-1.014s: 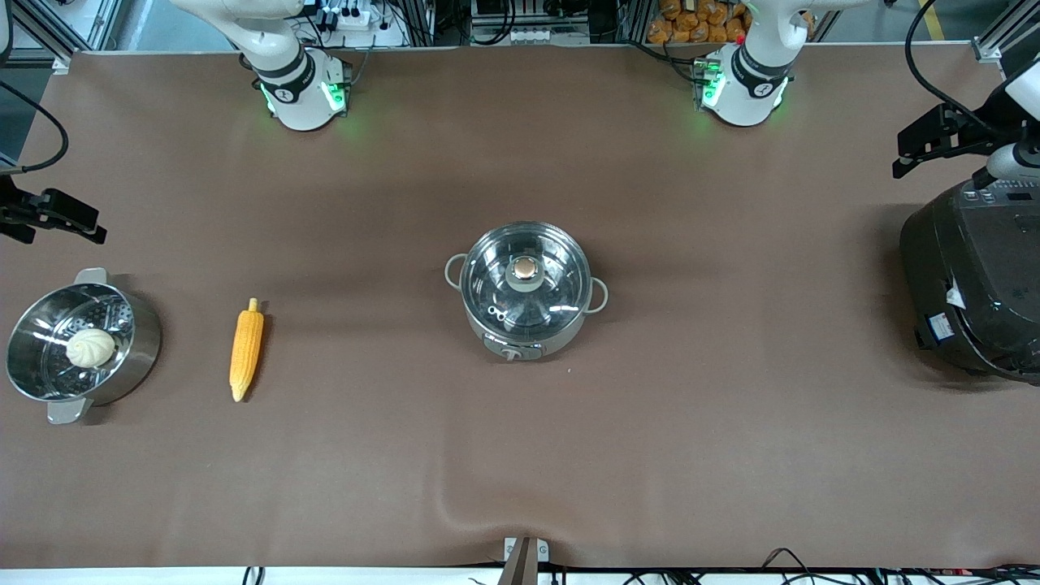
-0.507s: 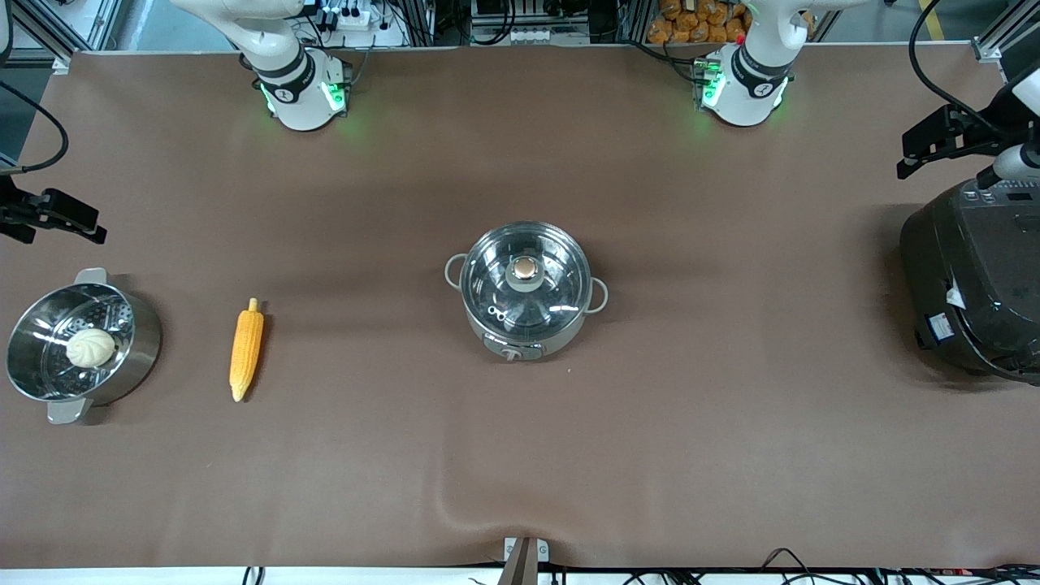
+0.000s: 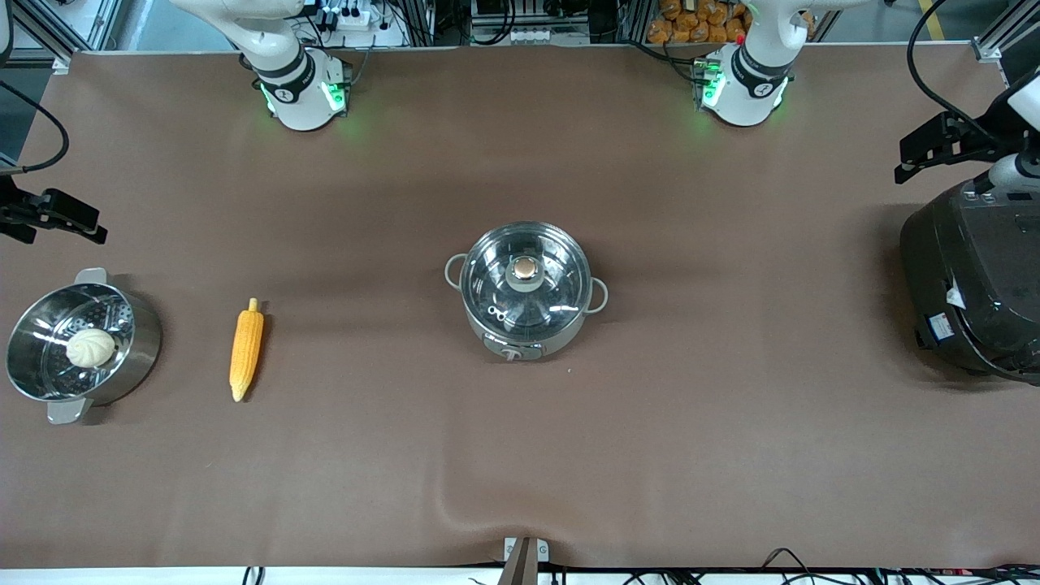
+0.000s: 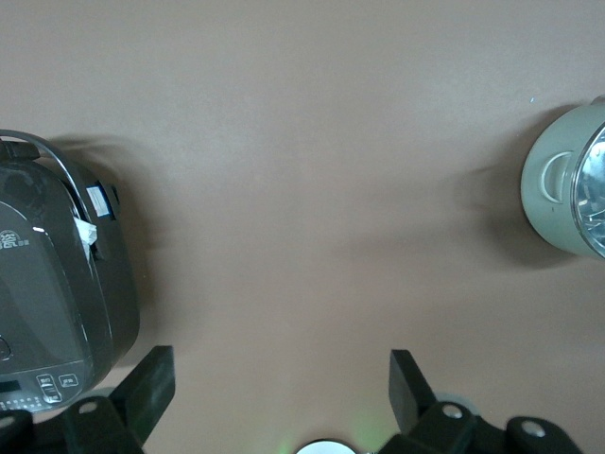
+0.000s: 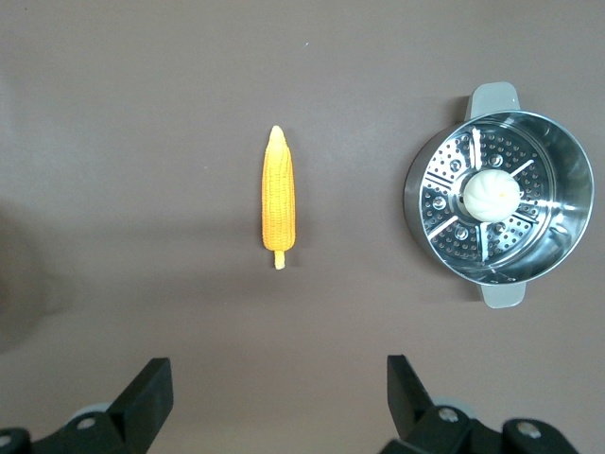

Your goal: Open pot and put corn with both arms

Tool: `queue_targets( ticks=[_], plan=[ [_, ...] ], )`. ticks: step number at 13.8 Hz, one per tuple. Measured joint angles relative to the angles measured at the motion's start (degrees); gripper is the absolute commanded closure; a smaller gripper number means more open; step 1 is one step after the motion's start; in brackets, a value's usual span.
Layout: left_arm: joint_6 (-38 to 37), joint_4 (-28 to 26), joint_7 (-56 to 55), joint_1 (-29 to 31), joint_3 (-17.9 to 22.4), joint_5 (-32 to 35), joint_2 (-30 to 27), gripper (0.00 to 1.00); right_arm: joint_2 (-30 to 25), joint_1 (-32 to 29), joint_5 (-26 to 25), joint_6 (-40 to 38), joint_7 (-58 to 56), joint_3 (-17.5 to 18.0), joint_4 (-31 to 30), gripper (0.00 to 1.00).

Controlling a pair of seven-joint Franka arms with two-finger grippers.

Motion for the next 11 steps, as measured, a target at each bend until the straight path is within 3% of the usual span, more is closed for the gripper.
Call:
queue_targets(
  ticks=[3, 7, 11],
  plan=[
    [0.2, 0.1, 0.0, 0.0, 0.0, 0.0, 1.2, 0.00, 0.1, 0.0, 0.1, 2.6, 0.0, 0.1, -2.0, 0.00],
    [0.2, 0.3, -1.0, -0.6, -0.6, 0.0, 2.9, 0.00, 0.6, 0.6, 0.3, 12.7, 0.0, 0.4, -10.1, 0.00],
    [2.6, 1.3, -13.9, -6.9, -2.5, 0.0, 9.0, 0.00, 3.7, 1.9, 0.3, 21.9, 0.0, 0.6, -17.3, 0.00]
  ],
)
